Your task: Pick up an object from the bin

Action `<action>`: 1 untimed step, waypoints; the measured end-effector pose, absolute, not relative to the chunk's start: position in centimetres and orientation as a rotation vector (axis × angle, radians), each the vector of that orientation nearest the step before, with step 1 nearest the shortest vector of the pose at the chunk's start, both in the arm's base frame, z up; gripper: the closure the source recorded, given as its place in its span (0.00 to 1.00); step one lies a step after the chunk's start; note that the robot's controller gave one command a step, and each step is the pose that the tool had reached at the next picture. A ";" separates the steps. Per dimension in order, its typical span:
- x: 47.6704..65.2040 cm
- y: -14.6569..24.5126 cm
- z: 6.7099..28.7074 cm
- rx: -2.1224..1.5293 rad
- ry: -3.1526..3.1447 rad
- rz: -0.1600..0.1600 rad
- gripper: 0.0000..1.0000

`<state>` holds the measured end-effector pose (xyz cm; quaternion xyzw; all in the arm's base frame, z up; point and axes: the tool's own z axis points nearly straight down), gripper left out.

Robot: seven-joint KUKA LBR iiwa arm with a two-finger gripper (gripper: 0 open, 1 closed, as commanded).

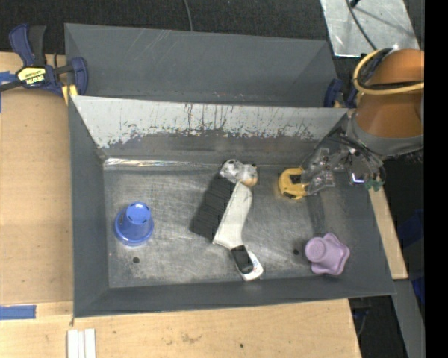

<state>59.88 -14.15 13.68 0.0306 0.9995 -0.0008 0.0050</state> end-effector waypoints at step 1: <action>60.4 -14.5 12.7 -0.051 3.135 -0.003 1.00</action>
Offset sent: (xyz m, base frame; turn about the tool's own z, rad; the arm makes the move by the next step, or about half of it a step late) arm 0.0257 0.0199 -0.0203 0.1015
